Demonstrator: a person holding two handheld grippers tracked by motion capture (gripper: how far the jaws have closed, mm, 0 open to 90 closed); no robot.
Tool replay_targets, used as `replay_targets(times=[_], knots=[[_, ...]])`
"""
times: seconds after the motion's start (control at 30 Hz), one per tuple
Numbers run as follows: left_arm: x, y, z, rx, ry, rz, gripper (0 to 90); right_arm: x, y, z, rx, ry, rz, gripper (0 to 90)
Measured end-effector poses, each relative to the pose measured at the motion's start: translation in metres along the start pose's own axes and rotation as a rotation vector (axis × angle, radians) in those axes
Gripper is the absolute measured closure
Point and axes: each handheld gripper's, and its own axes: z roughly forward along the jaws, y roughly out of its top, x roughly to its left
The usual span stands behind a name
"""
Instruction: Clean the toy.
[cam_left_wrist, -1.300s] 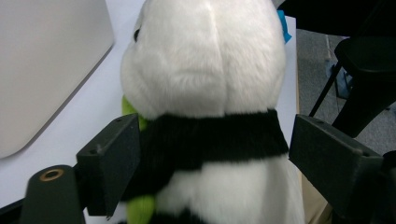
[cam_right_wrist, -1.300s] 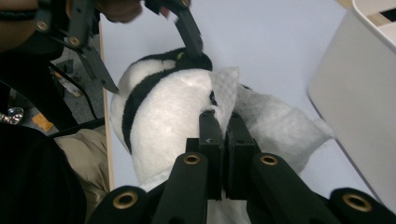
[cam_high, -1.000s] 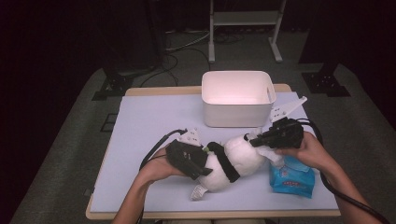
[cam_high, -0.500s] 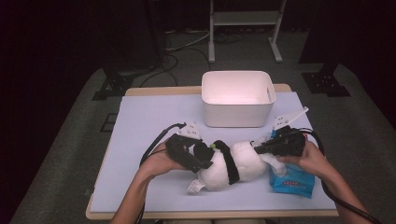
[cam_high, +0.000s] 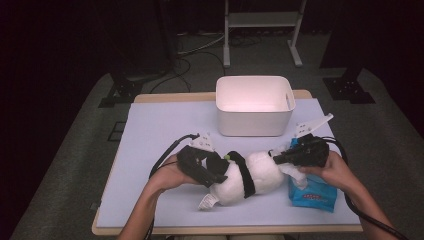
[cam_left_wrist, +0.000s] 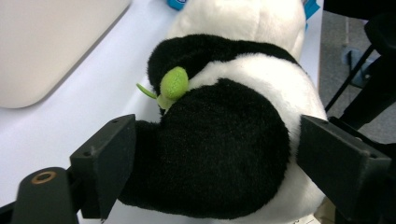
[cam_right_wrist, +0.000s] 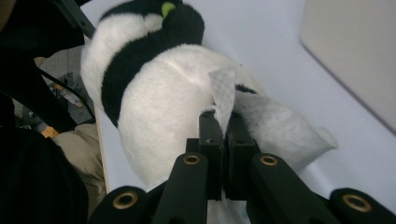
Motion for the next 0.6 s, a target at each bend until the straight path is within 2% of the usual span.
replay_targets(times=[0.13,0.27,0.37,0.47,0.6], knots=[[0.001,-0.001,0.0,0.001,0.001,0.003,14.1,0.006,0.014,0.001,0.04,-0.029,-0.046,87.2],[0.001,-0.004,0.0,-0.006,-0.004,0.004,14.1,0.012,0.027,0.003,0.042,-0.024,-0.079,87.2],[0.002,-0.004,-0.001,-0.004,-0.004,0.003,14.0,0.017,0.036,0.007,0.063,-0.036,-0.106,87.1],[0.001,-0.003,0.001,-0.012,-0.007,0.011,14.0,0.022,0.045,0.011,0.073,-0.018,-0.14,87.1],[0.0,0.001,0.005,-0.025,-0.01,0.017,14.0,0.029,0.054,0.027,0.138,-0.019,-0.187,87.0]])
